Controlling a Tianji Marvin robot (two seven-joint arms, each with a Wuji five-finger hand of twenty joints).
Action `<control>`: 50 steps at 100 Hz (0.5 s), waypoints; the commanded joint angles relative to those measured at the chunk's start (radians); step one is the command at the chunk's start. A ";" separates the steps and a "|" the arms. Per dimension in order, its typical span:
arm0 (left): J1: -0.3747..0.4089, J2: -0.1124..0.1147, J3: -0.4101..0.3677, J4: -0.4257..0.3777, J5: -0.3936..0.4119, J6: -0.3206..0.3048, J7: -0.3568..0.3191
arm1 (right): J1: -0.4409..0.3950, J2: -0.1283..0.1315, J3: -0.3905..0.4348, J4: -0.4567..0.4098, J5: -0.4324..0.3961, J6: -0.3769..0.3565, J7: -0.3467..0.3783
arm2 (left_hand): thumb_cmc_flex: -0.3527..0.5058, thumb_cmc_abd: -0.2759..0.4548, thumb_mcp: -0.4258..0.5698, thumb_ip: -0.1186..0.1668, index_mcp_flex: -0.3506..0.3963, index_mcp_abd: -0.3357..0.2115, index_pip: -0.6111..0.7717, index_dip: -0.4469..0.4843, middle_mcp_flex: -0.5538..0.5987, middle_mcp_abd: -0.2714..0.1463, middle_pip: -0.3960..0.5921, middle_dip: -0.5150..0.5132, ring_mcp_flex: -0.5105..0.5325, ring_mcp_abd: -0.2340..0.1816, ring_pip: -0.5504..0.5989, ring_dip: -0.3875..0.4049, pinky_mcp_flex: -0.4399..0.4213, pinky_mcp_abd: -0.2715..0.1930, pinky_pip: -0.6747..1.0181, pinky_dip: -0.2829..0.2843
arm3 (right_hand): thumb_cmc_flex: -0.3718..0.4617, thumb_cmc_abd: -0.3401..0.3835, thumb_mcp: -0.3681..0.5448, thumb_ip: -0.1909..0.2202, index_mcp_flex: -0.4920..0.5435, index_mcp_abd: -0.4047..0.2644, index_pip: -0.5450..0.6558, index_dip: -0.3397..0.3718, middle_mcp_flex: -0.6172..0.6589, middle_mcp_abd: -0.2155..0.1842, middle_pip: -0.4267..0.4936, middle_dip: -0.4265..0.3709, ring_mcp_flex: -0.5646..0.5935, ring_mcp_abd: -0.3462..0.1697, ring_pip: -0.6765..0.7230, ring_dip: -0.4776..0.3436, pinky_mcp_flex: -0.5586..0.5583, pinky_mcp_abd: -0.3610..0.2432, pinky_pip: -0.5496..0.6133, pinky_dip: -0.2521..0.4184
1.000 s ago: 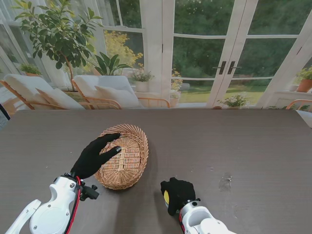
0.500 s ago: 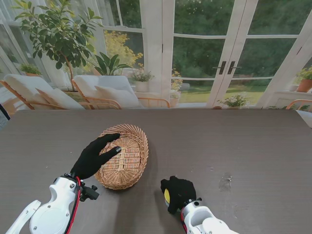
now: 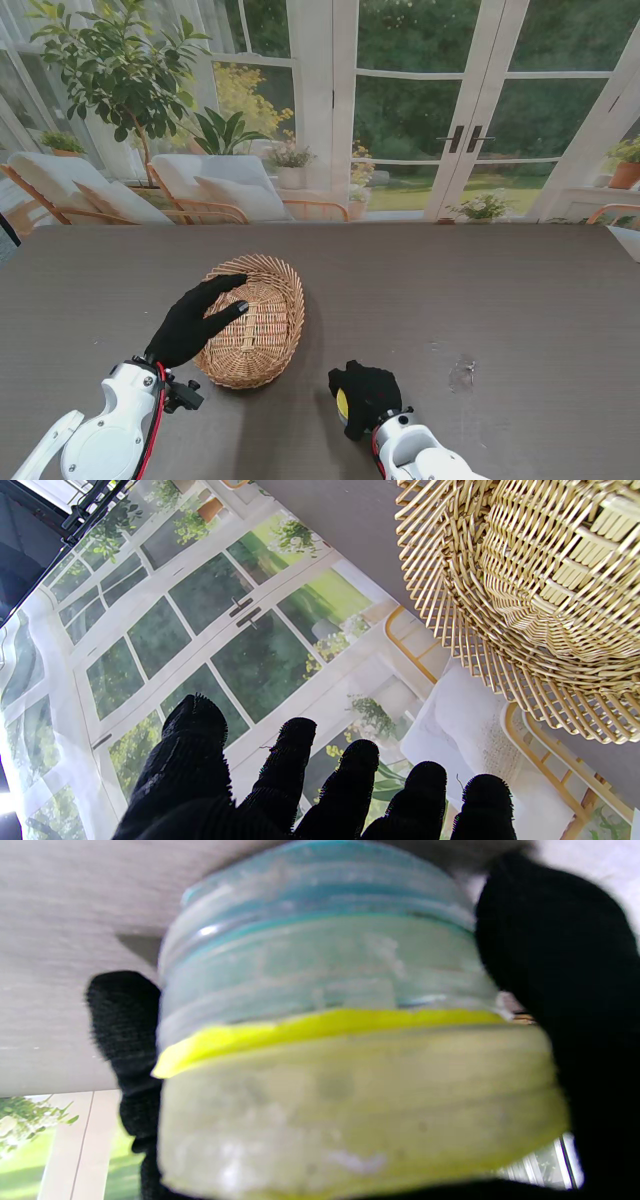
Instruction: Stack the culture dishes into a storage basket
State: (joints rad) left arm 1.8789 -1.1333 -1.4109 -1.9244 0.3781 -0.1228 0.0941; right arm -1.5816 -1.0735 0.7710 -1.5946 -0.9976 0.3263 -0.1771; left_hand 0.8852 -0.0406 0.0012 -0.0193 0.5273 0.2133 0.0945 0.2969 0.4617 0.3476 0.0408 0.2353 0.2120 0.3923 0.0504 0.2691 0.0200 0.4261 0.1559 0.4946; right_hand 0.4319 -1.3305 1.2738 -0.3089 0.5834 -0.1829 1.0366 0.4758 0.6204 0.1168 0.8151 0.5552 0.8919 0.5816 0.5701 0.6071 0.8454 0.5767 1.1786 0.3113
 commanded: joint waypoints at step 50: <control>0.005 -0.005 -0.002 -0.008 -0.001 0.000 -0.016 | -0.021 0.013 -0.053 0.142 0.006 -0.018 0.059 | -0.010 0.032 -0.019 0.012 0.001 0.002 -0.005 0.004 0.006 0.004 0.002 0.002 -0.014 -0.004 -0.011 -0.006 -0.001 -0.025 -0.026 -0.009 | 0.406 0.106 0.296 0.123 0.271 0.029 -0.060 -0.083 0.285 -0.116 -0.041 -0.097 0.311 -0.459 0.021 -0.105 0.137 -0.218 0.162 -0.170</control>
State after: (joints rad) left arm 1.8792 -1.1334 -1.4115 -1.9244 0.3784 -0.1231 0.0945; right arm -1.5512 -1.0692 0.7508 -1.5723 -1.0075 0.3093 -0.1758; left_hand 0.8852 -0.0406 0.0012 -0.0193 0.5273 0.2133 0.0945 0.2969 0.4617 0.3478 0.0408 0.2353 0.2120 0.3924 0.0504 0.2691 0.0200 0.4261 0.1559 0.4946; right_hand 0.3733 -1.3330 1.2956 -0.3524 0.7110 -0.1874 0.9131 0.3966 0.7278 0.0953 0.7300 0.4998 0.9784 0.5799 0.5643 0.6080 0.9234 0.5903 1.2360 0.2252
